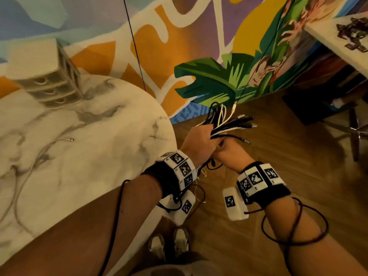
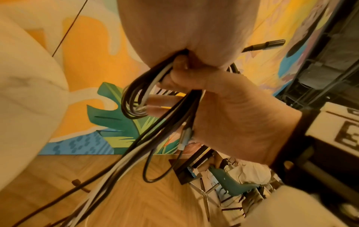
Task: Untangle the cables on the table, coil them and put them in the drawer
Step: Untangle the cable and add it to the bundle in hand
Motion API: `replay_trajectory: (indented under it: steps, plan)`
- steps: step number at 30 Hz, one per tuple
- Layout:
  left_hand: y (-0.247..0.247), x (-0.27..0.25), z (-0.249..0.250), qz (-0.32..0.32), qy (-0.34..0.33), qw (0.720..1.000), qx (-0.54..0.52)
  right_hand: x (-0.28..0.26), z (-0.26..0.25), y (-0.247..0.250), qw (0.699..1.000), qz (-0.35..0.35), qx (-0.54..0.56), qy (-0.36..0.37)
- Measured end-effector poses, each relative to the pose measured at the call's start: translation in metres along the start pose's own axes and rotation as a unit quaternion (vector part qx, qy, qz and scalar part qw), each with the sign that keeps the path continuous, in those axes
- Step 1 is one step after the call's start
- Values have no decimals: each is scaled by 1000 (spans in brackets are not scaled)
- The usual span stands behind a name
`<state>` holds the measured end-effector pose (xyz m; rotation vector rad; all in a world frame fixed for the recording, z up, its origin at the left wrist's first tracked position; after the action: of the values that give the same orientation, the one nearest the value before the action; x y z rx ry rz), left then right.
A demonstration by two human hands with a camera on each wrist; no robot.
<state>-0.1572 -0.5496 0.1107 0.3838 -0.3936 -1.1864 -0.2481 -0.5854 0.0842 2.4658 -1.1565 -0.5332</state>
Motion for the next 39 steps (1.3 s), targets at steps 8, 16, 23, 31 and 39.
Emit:
replay_trajectory:
  steps: [8, 16, 23, 31, 39]
  plan:
    - [19, 7, -19, -13, 35, 997, 61, 11, -13, -24, 999, -20, -43, 11]
    - [29, 3, -30, 49, 67, 996, 29, 28, -14, -28, 943, 26, -331, 20]
    - [30, 13, -22, 64, 78, 995, 17, 29, -10, -34, 997, 65, -11, -31]
    - [93, 25, 6, 123, 47, 991, 21, 21, 107, 0, 950, 244, -21, -194]
    - [85, 37, 29, 108, 85, 976, -171, -14, 217, -28, 909, -30, -200, -364]
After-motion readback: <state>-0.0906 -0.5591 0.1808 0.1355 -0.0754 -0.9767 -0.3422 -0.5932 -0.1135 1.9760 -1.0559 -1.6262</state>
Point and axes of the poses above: each hand's wrist, its own x-axis towards the middle knuckle, its own y-axis out of the back of the hand, z = x × y, the point moved 5 cm from there along x, towards the middle knuckle, and after that the axes turned 7 degrees about z, right-handed, at the moved point
